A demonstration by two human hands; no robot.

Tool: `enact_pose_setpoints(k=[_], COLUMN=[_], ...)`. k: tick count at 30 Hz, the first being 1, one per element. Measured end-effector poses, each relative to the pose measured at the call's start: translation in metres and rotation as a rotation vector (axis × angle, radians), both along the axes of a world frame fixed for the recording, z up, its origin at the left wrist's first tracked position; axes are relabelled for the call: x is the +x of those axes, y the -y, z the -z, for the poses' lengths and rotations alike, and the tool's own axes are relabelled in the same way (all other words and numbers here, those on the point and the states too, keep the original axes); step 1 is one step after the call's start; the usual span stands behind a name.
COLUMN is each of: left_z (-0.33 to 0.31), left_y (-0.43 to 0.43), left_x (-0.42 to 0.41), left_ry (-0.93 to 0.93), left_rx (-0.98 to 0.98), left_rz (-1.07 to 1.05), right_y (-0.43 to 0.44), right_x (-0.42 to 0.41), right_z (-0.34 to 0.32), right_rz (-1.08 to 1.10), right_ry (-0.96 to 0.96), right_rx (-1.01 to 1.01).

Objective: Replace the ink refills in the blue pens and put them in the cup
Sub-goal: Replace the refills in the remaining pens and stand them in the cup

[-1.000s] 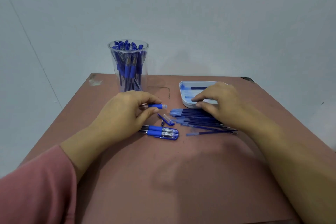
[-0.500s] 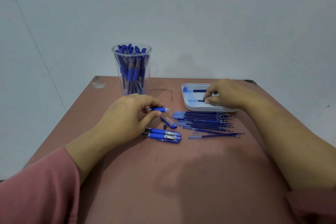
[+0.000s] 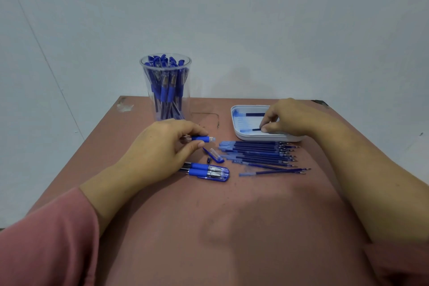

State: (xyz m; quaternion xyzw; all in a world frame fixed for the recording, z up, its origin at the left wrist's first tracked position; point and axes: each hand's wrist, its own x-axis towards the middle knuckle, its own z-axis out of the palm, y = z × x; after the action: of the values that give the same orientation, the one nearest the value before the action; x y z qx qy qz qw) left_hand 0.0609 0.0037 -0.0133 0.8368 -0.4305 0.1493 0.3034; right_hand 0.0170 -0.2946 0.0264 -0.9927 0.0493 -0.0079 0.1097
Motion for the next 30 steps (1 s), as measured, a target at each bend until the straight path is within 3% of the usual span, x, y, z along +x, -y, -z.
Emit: enact_pose_setpoints(k=[9, 16, 20, 30], left_z=[-0.001, 0.001, 0.0, 0.001], left_y=[-0.001, -0.003, -0.002, -0.001], left_x=[0.001, 0.004, 0.002, 0.0], left_ry=[0.006, 0.002, -0.025, -0.102], left_rx=[0.005, -0.01, -0.027, -0.079], left_rz=[0.0, -0.004, 0.004, 0.024], right_y=[-0.006, -0.047, -0.057, -0.057], right_x=[-0.005, -0.06, -0.073, -0.059], right_z=[-0.006, -0.015, -0.004, 0.011], right_rz=[-0.005, -0.105, -0.135, -0.148], right_ry=[0.155, 0.307, 0.31, 0.346], right_rx=[0.106, 0.271, 0.371, 0.393])
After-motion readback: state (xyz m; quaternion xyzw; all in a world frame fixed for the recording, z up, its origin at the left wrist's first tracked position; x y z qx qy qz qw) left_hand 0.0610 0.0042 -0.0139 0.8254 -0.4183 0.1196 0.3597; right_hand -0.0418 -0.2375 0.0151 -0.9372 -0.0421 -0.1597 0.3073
